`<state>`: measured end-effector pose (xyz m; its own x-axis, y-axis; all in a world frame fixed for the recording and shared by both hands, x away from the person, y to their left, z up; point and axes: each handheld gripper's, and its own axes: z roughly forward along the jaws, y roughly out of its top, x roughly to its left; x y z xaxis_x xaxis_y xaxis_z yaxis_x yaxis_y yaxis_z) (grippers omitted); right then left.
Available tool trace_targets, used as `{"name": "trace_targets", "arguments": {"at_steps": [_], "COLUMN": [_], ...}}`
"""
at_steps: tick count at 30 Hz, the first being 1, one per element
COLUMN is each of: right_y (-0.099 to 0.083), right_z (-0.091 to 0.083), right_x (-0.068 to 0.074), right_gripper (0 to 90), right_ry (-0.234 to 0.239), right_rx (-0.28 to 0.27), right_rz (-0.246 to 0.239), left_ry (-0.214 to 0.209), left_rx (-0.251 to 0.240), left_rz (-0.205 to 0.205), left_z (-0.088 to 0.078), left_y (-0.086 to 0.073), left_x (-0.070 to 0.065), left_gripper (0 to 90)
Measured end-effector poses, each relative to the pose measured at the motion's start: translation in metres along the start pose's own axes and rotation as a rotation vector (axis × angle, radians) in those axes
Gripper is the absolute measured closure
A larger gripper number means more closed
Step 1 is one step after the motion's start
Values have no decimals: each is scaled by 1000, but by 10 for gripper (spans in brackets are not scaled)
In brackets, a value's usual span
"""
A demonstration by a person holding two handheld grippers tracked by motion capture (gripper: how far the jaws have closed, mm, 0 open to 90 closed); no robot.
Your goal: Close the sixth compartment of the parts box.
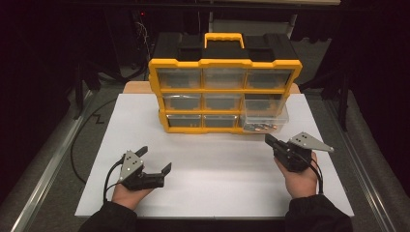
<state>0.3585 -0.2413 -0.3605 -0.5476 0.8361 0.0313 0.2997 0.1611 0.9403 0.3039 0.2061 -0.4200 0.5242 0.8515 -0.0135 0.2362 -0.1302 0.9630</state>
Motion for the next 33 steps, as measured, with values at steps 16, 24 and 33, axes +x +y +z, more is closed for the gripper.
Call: {"name": "trace_targets", "arguments": {"at_steps": [16, 24, 33], "right_y": [18, 23, 26], "right_z": [4, 6, 6], "right_x": [1, 3, 5], "right_gripper": [900, 900, 900], "right_ry": [-41, -47, -61], "right_rx": [3, 4, 1], "right_rz": [-16, -26, -43], "left_ry": [-9, -11, -13], "left_rx": [-4, -9, -10], "left_rz": [5, 2, 2], "left_z": [-2, -2, -2], "left_y": [1, 1, 1], "left_x": [1, 1, 1], "left_gripper": [7, 7, 7]}}
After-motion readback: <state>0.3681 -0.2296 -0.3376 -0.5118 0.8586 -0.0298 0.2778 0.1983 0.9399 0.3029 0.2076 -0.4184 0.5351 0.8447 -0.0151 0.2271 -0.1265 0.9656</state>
